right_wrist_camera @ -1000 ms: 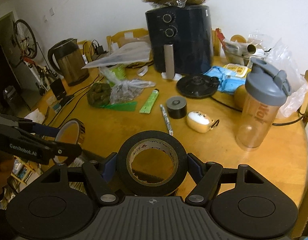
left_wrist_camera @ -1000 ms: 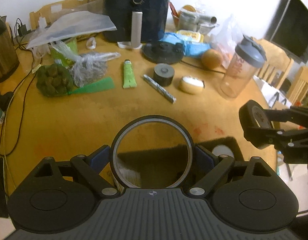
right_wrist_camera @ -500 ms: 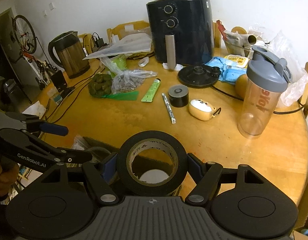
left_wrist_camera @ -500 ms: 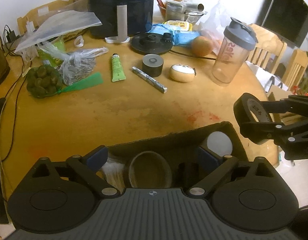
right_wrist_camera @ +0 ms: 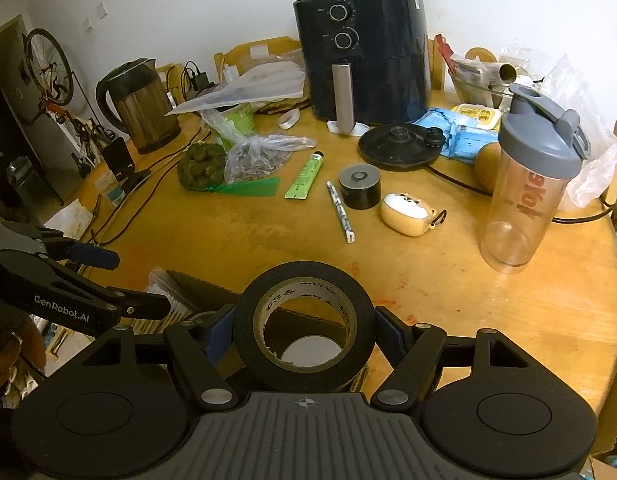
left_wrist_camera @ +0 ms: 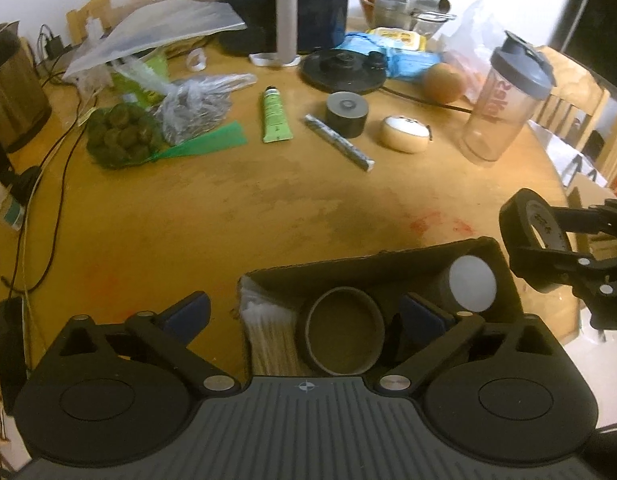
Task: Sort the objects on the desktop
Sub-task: 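Drop the tape ring into the box with the left tool while the right tool carries the tape roll over, then lower the black tape roll into the box and open the right tool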
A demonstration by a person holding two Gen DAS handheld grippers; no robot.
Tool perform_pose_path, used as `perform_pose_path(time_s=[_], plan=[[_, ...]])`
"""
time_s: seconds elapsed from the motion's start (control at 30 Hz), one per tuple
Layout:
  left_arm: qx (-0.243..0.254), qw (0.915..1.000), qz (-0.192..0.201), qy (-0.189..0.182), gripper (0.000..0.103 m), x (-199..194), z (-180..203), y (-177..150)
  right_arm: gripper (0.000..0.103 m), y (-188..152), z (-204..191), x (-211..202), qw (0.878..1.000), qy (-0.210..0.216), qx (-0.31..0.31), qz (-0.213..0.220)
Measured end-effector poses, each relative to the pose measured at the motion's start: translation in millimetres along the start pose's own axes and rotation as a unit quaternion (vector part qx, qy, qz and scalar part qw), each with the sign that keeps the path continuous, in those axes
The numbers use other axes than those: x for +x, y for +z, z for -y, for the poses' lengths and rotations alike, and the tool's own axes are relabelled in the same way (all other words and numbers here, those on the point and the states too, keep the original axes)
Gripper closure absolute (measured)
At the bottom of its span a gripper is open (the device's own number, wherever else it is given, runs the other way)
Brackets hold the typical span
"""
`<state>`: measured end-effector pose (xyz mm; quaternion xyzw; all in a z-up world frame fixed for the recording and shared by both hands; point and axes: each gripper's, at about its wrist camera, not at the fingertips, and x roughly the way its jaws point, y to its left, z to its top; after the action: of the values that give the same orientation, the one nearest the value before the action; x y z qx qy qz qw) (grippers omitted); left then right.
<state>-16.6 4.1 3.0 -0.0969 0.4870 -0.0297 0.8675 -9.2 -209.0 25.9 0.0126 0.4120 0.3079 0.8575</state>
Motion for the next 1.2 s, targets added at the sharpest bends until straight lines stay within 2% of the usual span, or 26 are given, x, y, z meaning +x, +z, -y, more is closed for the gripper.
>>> perform_pose_path(time_s=[0.3, 0.43, 0.8, 0.97, 1.0, 1.03, 1.1, 1.2], plan=[[-0.016, 0.9997, -0.003, 0.019, 0.000, -4.5, -9.3, -0.5, 0.028, -0.9, -10.5, 10.2, 0.999, 0.026, -0.020, -0.019], [-0.030, 0.9993, -0.021, 0.006, 0.000, -2.2, -15.2, -3.3, 0.028, -1.9, -19.5, 18.0, 0.998, 0.045, -0.038, -0.035], [-0.064, 0.9977, -0.016, 0.016, 0.000, -5.7, -25.3, -9.1, 0.028, -11.4, -46.3, 30.5, 0.989, 0.079, -0.102, -0.078], [-0.070, 0.9975, -0.010, 0.008, 0.000, -7.0, -26.9, -9.6, 0.028, -16.5, -50.7, 34.1, 0.984, 0.090, -0.119, -0.094], [-0.071, 0.9975, -0.006, 0.005, 0.000, -8.0, -26.9, -9.6, 0.025, -17.3, -52.4, 34.5, 0.983, 0.089, -0.126, -0.096], [-0.070, 0.9975, -0.001, 0.004, 0.000, -8.8, -26.7, -9.3, 0.014, -17.5, -53.1, 34.1, 0.983, 0.085, -0.131, -0.094], [-0.063, 0.9978, 0.014, 0.013, 0.000, -10.7, -24.1, -8.2, 0.005, -16.9, -53.0, 30.1, 0.984, 0.089, -0.134, -0.083], [-0.055, 0.9982, 0.020, 0.015, 0.000, -10.3, -20.4, -5.0, 0.005, -13.0, -49.4, 26.7, 0.985, 0.094, -0.124, -0.075]])
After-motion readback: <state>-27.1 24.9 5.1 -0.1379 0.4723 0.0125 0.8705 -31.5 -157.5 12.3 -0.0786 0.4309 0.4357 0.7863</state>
